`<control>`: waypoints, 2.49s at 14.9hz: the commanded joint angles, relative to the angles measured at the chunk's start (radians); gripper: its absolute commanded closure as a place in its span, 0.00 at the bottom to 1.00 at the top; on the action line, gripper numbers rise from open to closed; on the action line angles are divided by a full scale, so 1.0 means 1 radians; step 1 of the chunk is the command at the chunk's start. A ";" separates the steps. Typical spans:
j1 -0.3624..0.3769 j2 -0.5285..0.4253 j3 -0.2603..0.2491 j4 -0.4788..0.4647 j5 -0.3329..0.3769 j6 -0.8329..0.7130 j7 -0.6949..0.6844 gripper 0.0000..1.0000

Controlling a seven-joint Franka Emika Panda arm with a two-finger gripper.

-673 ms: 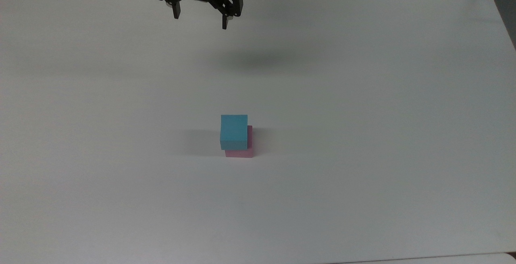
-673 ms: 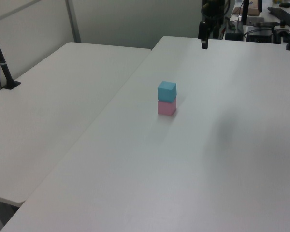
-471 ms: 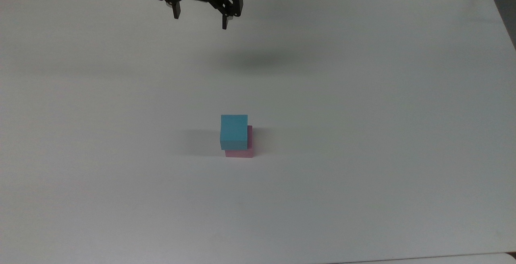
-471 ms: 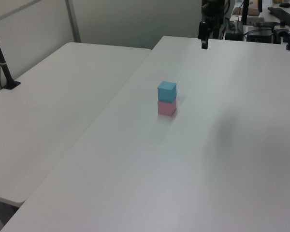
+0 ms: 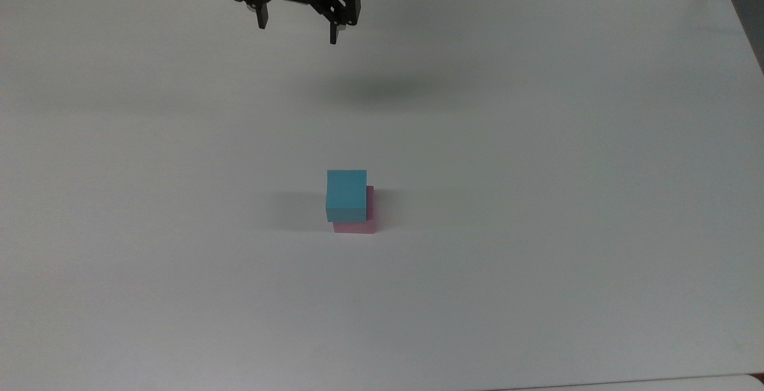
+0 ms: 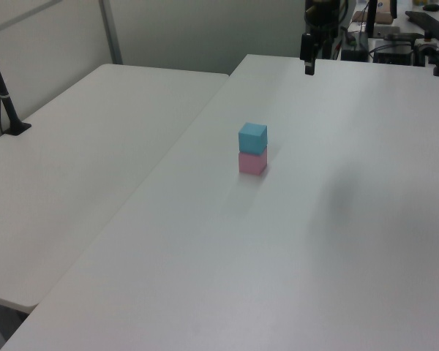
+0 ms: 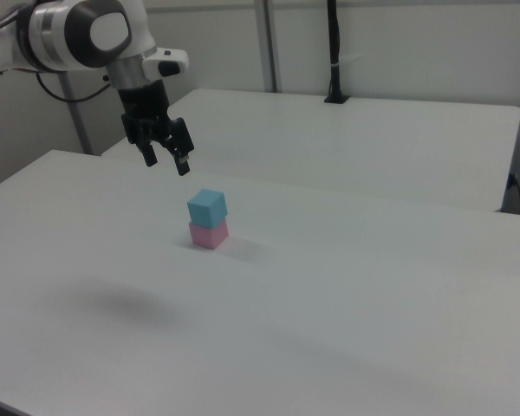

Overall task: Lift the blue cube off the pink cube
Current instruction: 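Lower the open gripper down over the light blue cube, then close the gripper on the light blue cube atop the pink cube, then lift the blue cube off and move it beside the pink cube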

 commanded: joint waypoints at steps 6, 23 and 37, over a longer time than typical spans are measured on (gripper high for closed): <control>0.013 0.164 0.003 -0.004 0.037 0.283 -0.017 0.00; 0.060 0.377 0.003 0.054 0.023 0.501 -0.017 0.78; -0.158 0.439 -0.008 0.043 -0.052 0.530 -0.176 0.27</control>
